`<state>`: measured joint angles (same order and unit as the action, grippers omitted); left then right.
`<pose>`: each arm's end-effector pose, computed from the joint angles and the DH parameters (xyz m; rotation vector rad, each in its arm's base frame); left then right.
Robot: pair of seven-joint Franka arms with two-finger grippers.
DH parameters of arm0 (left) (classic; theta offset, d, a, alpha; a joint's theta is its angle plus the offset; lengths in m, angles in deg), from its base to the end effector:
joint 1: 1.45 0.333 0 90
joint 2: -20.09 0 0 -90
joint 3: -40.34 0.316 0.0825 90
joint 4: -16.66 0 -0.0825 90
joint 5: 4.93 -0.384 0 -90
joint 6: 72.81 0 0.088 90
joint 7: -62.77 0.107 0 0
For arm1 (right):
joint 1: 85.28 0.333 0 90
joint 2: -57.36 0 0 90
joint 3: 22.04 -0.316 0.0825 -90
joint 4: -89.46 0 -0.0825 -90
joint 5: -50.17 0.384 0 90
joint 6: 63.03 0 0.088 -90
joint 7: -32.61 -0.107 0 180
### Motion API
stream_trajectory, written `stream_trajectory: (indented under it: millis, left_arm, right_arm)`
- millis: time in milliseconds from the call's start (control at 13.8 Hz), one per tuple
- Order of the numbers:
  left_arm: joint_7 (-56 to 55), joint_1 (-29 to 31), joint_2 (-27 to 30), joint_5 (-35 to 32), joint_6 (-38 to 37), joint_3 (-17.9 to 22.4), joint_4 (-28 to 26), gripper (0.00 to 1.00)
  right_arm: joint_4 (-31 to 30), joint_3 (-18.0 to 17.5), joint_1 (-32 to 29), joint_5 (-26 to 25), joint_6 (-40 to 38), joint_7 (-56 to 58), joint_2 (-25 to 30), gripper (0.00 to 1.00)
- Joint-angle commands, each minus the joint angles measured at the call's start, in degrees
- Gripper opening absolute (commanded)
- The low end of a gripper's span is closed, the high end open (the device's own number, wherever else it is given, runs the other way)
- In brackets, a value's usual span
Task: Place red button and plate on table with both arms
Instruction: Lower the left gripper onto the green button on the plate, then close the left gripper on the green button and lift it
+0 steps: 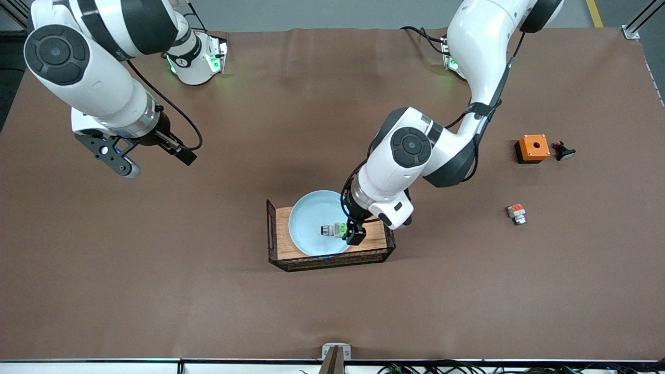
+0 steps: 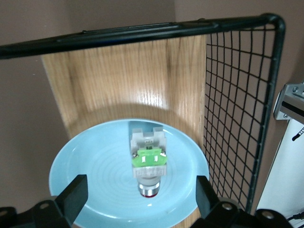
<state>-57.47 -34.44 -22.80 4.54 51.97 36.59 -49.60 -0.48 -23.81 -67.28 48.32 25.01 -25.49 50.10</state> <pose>0.6300 -0.4583 0.3825 2.0151 1.9871 -0.1875 0.5501 0.1929 0.5502 2.8485 -0.9876 -0.1608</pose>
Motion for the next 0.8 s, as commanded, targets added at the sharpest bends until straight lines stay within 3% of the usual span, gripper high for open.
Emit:
stream_trajectory:
  millis: [0,217,724]
  left_arm:
    - [-0.08,-2.25,-2.28,-0.50,1.16,2.43,2.19,1.00]
    - [-0.08,-4.54,-3.87,-0.41,3.18,4.62,2.19,1.00]
    - [-0.08,-4.80,-3.96,-0.41,3.18,4.72,2.19,1.00]
  right_arm:
    - [-0.50,0.36,0.54,-0.79,0.38,-1.06,0.32,1.00]
    - [-0.50,0.36,0.63,-1.05,0.29,-1.06,0.32,1.00]
    - [-0.85,0.36,0.72,-1.49,0.38,-0.97,0.41,1.00]
